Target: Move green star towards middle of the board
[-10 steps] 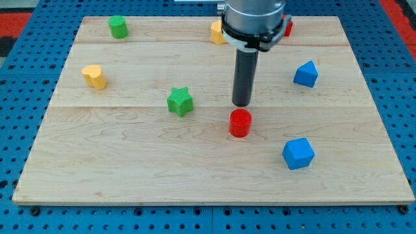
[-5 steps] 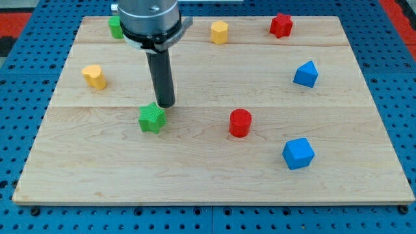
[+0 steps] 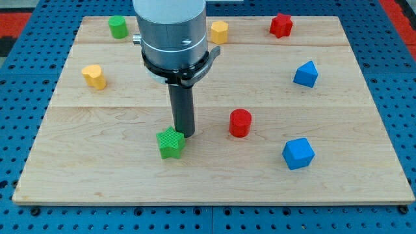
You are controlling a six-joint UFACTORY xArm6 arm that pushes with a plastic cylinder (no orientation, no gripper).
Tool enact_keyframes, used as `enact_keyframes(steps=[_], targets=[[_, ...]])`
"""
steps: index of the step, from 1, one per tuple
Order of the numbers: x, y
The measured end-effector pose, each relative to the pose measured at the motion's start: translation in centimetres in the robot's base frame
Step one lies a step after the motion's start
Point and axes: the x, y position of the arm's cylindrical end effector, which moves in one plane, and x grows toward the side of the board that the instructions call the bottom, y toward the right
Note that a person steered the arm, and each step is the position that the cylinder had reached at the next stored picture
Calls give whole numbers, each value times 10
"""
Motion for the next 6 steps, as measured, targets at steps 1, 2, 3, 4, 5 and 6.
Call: enact_keyframes(steps=[1,2,3,4,5,6], targets=[[-19,-20],[-1,-37],[20,-20],[16,35],[18,63],[18,126]])
